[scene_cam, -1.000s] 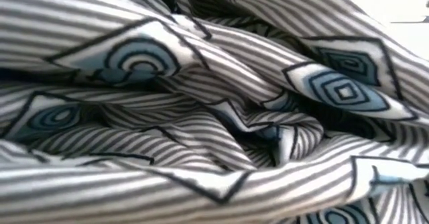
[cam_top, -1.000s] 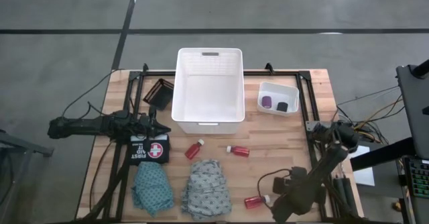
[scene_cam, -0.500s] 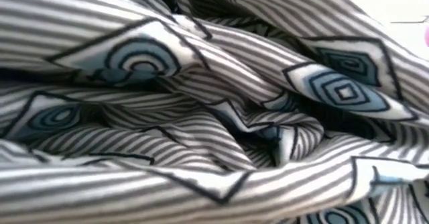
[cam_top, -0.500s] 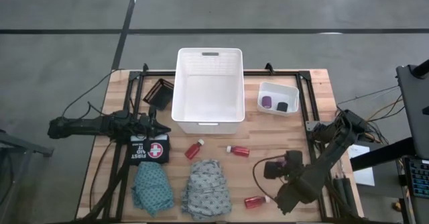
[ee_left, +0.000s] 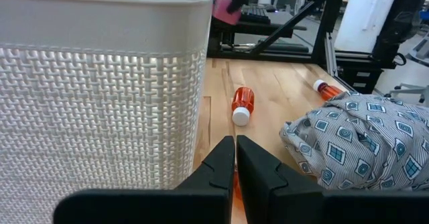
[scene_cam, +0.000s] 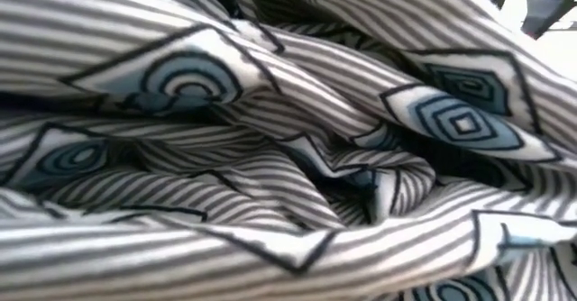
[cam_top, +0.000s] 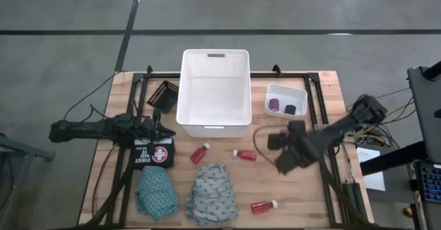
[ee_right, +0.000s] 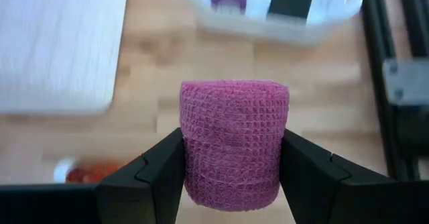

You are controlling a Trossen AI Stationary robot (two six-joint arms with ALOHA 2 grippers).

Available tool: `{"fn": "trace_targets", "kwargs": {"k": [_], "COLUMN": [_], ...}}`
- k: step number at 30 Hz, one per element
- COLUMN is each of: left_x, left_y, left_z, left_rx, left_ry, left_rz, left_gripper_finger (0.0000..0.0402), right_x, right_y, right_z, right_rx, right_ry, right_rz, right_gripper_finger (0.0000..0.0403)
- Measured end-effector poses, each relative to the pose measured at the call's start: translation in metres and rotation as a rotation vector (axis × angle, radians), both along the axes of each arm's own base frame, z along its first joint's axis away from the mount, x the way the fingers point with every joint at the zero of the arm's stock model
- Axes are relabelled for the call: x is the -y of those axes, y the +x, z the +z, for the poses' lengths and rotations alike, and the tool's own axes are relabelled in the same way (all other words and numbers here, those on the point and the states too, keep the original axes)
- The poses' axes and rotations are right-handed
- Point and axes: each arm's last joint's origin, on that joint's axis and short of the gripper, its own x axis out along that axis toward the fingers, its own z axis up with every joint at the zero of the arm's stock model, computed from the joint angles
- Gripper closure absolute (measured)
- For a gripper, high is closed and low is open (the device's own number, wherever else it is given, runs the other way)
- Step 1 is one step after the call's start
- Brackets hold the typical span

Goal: Pick & Place Medicine items
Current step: Put the pink bandage into the white bin

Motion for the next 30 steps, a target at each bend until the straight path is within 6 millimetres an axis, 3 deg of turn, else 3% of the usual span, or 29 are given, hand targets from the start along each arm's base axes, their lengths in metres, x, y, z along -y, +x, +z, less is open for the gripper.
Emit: {"fn": "trace_targets", "kwargs": {"k": [10,19,25,30], "left_x": [0.000,0.000,0.000,0.000], "left_y": [0.000,0.000,0.000,0.000], "left_z": [0.000,0.000,0.000,0.000], "left_rx": [0.000,0.000,0.000,0.000], "left_ry": [0.000,0.000,0.000,0.000], "left_rz": [0.000,0.001,0.001,0.000], "left_gripper_finger": [0.0381,0.0381,0.0381,0.0381], "right_x": [0.098,0.181,0.215,0.225], "right_y": [0.003,-0.001,-0.010,-0.013], "right_z": [0.007,-0.016,-0.047,-0.069], "right_rx": [0.013,0.027,0.021,0.001], "right_ry": [-0.039,-0.020,0.079,0.122], "right_rz": [-0.074,-0.105,-0.117,-0.154], "right_gripper_finger": [0.0202,0.0202,0.0202,0.0202]}}
